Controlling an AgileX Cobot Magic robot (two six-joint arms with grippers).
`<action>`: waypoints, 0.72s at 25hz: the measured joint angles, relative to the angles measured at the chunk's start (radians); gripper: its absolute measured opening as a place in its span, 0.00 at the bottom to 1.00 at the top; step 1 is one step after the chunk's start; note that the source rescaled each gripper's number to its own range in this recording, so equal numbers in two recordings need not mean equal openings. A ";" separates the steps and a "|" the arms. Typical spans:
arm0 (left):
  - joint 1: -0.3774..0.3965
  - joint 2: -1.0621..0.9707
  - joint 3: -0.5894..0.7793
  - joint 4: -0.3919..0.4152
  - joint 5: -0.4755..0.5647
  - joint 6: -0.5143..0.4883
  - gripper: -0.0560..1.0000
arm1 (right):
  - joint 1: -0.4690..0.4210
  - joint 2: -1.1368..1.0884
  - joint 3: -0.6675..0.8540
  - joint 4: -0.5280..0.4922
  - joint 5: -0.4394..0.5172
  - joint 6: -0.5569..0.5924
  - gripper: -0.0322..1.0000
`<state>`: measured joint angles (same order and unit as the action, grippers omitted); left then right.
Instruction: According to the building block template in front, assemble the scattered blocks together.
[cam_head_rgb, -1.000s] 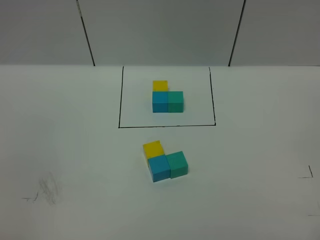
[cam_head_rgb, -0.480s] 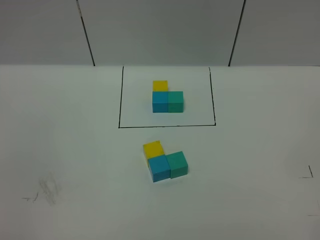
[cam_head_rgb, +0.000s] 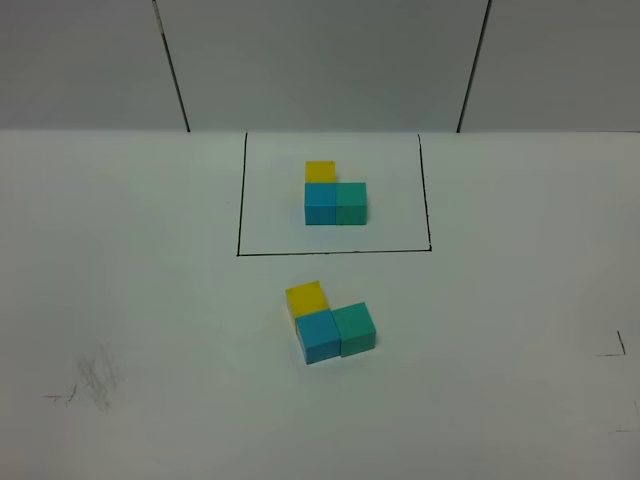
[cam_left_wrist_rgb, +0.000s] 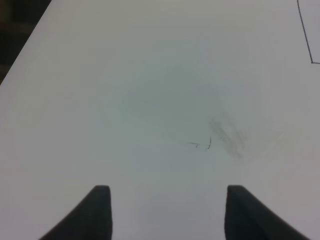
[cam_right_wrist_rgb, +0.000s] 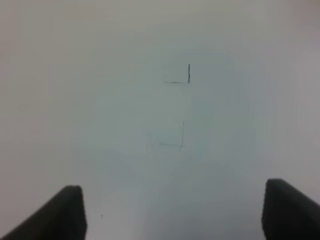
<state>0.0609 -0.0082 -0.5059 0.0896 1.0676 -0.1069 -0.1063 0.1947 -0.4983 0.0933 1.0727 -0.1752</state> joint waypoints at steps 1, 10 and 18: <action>0.000 0.000 0.000 0.000 0.000 0.000 0.17 | 0.003 0.000 0.000 -0.001 0.000 0.000 0.60; 0.000 0.000 0.000 0.000 0.000 0.001 0.17 | 0.176 -0.152 0.000 -0.002 -0.003 0.001 0.33; 0.000 0.000 0.000 0.000 0.000 0.001 0.17 | 0.224 -0.199 0.000 -0.003 -0.003 0.004 0.11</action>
<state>0.0609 -0.0082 -0.5059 0.0896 1.0676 -0.1060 0.1179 -0.0040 -0.4983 0.0903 1.0702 -0.1717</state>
